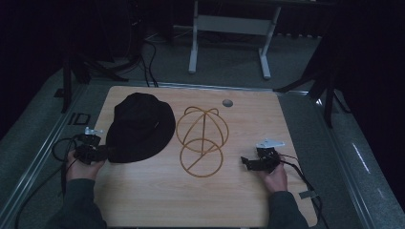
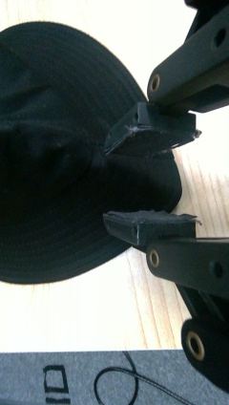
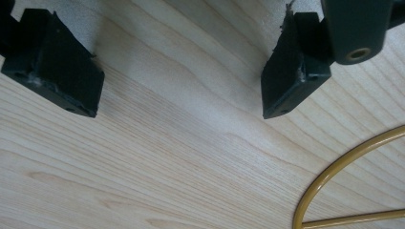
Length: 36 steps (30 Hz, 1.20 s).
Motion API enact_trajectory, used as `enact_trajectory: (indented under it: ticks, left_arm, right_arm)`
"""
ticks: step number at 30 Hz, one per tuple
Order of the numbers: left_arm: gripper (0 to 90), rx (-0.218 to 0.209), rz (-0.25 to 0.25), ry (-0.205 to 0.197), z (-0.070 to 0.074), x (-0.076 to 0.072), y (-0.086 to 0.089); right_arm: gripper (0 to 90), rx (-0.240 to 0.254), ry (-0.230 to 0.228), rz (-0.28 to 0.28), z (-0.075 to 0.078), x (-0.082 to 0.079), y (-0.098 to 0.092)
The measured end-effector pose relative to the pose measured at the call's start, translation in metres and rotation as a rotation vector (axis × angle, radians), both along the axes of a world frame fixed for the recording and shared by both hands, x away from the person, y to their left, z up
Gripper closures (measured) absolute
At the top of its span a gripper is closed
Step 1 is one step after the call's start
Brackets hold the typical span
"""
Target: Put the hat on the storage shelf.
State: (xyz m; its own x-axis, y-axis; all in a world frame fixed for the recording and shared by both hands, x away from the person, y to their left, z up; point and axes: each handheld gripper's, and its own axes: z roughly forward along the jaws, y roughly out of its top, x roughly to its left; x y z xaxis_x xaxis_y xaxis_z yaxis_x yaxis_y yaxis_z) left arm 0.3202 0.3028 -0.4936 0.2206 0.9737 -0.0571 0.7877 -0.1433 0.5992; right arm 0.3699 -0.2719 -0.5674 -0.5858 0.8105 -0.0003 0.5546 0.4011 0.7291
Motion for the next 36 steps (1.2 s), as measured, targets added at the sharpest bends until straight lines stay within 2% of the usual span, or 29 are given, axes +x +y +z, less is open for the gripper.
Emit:
enact_trajectory:
  ticks: [9, 18, 22, 31, 36]
  left_arm:
    - [65.0, -0.018, -0.027, 0.033, 0.019, 0.006, 0.001]
    - [60.8, 0.015, -0.056, 0.06, 0.035, 0.014, -0.005]
    - [60.8, 0.035, -0.077, 0.083, 0.038, 0.019, -0.007]
    - [60.6, 0.033, -0.088, 0.128, 0.036, 0.028, -0.007]
    - [59.6, 0.062, -0.11, 0.147, 0.041, 0.033, -0.01]
  right_arm:
    - [14.8, 0.0, -0.001, -0.001, 0.0, 0.0, 0.0]
    - [14.8, 0.0, -0.001, -0.007, 0.0, 0.0, 0.0]
    - [14.8, 0.0, -0.001, -0.008, 0.0, 0.0, 0.0]
    - [14.8, 0.001, -0.001, -0.011, 0.0, 0.0, 0.0]
    - [14.8, 0.001, -0.001, -0.011, 0.0, 0.0, 0.0]
